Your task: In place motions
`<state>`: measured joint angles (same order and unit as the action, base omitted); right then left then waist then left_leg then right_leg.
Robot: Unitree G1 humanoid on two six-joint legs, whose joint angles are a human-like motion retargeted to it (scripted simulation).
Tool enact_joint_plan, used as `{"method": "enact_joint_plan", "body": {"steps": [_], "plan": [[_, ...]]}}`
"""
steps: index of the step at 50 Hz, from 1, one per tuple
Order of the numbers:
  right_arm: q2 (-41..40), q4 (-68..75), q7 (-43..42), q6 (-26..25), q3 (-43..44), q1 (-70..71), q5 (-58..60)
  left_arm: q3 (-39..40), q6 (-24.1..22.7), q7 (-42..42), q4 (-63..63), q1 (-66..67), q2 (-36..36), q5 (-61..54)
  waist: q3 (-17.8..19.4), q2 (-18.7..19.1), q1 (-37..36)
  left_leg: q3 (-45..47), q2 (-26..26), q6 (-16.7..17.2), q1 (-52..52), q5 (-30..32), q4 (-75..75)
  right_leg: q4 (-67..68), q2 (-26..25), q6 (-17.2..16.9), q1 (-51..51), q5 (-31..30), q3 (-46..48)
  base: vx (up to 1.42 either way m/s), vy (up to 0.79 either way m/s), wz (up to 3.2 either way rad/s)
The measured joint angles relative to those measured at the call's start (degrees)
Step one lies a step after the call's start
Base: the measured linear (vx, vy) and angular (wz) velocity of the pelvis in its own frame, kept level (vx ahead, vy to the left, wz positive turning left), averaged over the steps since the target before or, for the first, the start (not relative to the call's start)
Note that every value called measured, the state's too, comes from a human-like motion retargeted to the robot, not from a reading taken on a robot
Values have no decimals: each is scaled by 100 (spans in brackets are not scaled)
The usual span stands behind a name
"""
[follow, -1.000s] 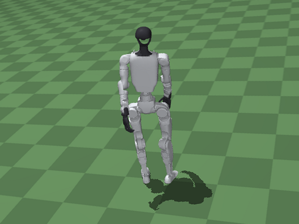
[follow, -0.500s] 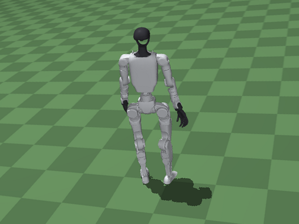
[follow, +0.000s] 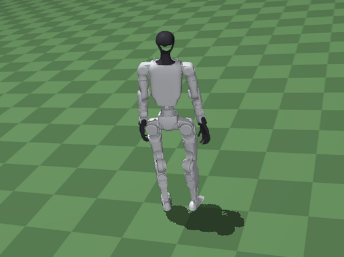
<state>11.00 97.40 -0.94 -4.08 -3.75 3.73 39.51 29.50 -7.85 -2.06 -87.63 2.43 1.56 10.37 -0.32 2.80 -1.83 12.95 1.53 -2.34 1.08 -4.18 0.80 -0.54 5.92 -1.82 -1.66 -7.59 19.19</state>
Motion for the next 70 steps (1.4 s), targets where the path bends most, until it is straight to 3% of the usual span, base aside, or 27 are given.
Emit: {"method": "enact_joint_plan", "body": {"steps": [2, 5, 13, 18, 21, 25, 28, 33, 37, 45, 55, 62, 70], "plan": [[-215, -380, 290, 256, -181, 476, 18, 488, -12, -632, -451, 527, -101, -275, 26, 16, 4, 13, 19, -2, 56, -7, -20, -5, -19, 24, -9, -17, -4, 0, 0, 0], [-522, -1158, 856, 611, -365, 974, -156, 1158, 128, -746, -826, 1293, -235, -721, 57, 52, 14, 82, 14, 4, 118, -23, -44, 16, -37, 17, -1, -26, -76, 1, 1, -13], [-984, -2767, 1576, 1336, -730, 1574, -1039, 1455, 1032, 593, -882, 2774, -226, -143, 45, 66, 141, 55, 22, 14, 113, -15, -55, 31, -39, -10, 1, -9, -53, 0, 0, 0], [-847, -2943, 1561, 1606, -709, 1330, -797, 1208, 1000, 459, -846, 2568, -152, -60, -7, 14, 174, -44, 56, 12, 56, 24, -49, 23, 1, -27, -25, 16, 48, 1, 0, 15], [-680, -2716, 1419, 1664, -562, 948, -555, 1058, 655, 222, -737, 2076, -157, -358, -51, -9, 176, -89, 74, 4, 17, 41, -42, 22, 25, -34, -31, 30, 92, 0, 0, 0], [-350, -1884, 915, 1482, -150, 303, 62, 749, -21, -343, -372, 1089, -258, -966, -103, -14, 188, -125, 87, -12, -36, 60, -39, 16, 46, -47, -27, 35, 126, 0, 0, 0], [-68, -965, 443, 1046, 226, -125, 476, 480, -218, -200, -35, 361, -293, -1396, -135, -12, 239, -93, 90, -30, -53, 62, -34, 2, 57, -48, -23, 23, 98, 0, 0, 0], [494, -4, 12, 290, 1086, -1021, 360, 61, -128, 700, 619, -789, -145, -1549, -99, -3, 224, 73, 78, -59, -23, 23, -11, -23, 58, -44, -12, -15, -56, 1, 2, -30], [779, 0, -145, 236, 1871, -1990, -339, -274, -84, 1353, 1108, -1566, -2, -1322, 9, -65, 11, 161, 119, -76, 51, 9, 10, -35, 109, -30, -65, -33, -55, 0, 1, -18], [802, 0, -541, 100, 2188, -2736, -812, -796, -329, 1117, 1556, -2162, 117, -811, 35, -92, -140, -14, 156, -89, 35, 60, -4, -50, 130, -4, -136, -1, 31, -1, 0, 16], [92, 0, -255, 781, 598, -648, -663, -458, 123, 878, 484, -733, 140, 172, -32, -34, -162, -170, 128, -71, 20, 73, 3, -44, 103, -39, -166, 14, 197, 1, 1, 5], [-555, -1430, 1037, 1411, -142, 977, -846, 569, 561, 239, -826, 1145, -3, 34, -21, -32, 25, -180, 95, -29, 44, 45, -2, -10, 63, -60, -134, 14, 200, 0, 0, 0], [-1024, -2784, 1770, 1835, -564, 1757, -1712, 1310, 782, 645, -854, 3007, -445, -67, -13, -27, 177, -80, 25, -3, 64, 19, -26, 46, 0, -66, -47, 17, 89, 0, 0, 0]]}}
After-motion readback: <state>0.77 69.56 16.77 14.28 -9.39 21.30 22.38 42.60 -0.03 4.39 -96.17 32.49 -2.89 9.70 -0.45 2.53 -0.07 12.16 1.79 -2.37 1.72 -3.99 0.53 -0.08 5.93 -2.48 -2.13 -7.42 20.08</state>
